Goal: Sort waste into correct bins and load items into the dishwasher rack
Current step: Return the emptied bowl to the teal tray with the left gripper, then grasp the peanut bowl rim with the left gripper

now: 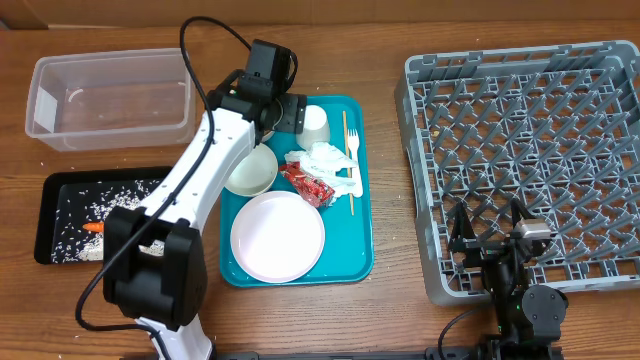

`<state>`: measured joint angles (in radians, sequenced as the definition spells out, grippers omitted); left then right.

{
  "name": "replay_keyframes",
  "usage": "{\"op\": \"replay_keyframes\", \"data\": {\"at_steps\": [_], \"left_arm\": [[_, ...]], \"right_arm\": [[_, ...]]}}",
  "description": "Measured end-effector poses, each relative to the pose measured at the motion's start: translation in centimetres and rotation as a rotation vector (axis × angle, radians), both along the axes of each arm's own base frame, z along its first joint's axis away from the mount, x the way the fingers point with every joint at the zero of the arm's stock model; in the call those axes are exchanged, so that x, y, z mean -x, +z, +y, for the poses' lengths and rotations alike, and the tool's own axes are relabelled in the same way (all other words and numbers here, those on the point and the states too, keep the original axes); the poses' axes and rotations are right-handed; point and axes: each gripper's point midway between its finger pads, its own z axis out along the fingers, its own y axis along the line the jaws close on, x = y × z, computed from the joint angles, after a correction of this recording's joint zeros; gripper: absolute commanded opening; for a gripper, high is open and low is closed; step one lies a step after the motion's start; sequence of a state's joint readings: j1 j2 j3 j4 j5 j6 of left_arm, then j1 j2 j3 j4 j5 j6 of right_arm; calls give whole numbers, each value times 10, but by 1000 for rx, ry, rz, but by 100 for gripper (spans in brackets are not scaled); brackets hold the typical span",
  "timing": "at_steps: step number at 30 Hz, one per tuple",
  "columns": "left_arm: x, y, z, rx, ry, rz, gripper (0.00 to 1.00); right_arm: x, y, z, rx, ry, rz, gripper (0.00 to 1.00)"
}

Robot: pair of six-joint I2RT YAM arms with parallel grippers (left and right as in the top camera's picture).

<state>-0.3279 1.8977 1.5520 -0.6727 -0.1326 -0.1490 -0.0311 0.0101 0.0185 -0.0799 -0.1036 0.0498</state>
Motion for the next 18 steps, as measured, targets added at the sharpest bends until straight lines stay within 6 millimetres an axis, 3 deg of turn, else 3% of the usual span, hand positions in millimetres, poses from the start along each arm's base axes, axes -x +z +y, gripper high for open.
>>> {"op": "replay_keyframes", "data": {"at_steps": [6,11,18], "left_arm": [[-1,-26,8,-88,-31,44,79],[0,-61,10,-141,-63,115,79],[-7,-65,10,-163,-83,93,75]], "right_arm": [[0,0,0,0,0,0,100],[0,0,0,1,0,0,100],[0,0,0,0,0,0,100]]}}
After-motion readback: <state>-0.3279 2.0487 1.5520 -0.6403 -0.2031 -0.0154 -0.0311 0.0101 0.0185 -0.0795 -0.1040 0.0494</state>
